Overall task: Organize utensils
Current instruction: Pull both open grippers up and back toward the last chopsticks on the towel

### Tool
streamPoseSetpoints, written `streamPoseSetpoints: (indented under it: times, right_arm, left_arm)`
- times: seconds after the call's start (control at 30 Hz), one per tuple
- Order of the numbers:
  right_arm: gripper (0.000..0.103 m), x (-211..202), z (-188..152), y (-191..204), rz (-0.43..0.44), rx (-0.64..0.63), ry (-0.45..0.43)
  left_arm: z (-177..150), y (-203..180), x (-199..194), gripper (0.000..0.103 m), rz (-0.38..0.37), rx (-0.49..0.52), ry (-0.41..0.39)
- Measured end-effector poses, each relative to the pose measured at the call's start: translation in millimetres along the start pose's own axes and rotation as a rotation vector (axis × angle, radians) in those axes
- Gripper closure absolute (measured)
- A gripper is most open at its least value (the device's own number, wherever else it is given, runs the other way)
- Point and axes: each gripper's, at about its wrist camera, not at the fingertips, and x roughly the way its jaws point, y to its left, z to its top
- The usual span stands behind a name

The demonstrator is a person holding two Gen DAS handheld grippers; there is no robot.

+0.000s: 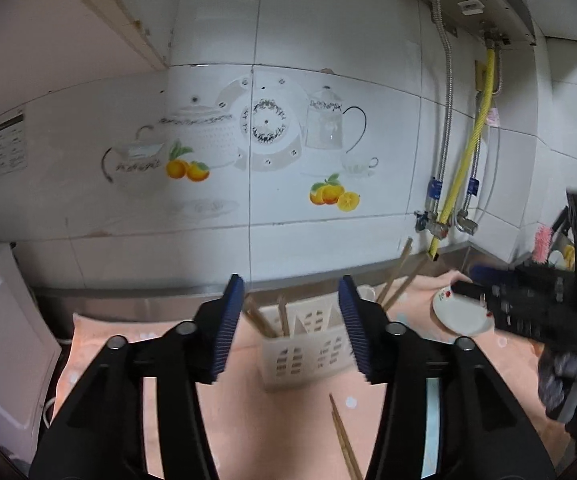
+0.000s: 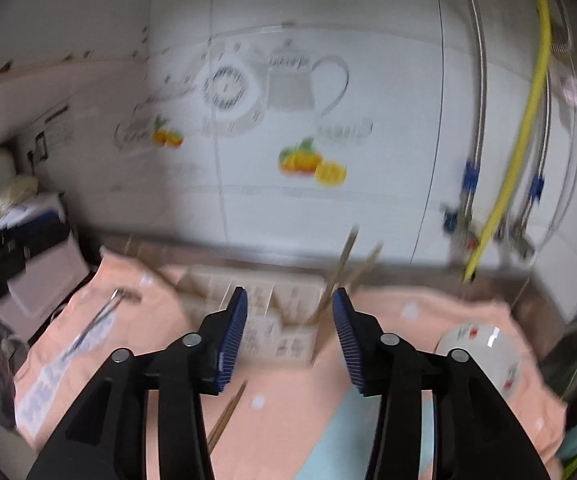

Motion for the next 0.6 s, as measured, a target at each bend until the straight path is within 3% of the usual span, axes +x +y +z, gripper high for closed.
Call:
streamPoseSetpoints:
  times: [0.33, 0.6]
  right_arm:
    - [0.054, -4.0, -143.5, 46.0, 0.032, -0.008, 0.154]
    - [0.054, -0.1, -219.9, 83.6, 0.014, -0.02, 0.235]
  left_arm:
    - [-74.1, 21.9, -34.4, 0.034, 0.025, -0.031, 0.064]
    - [-126.9, 28.7, -45.8, 0.029, 0.074, -0.025, 0.112]
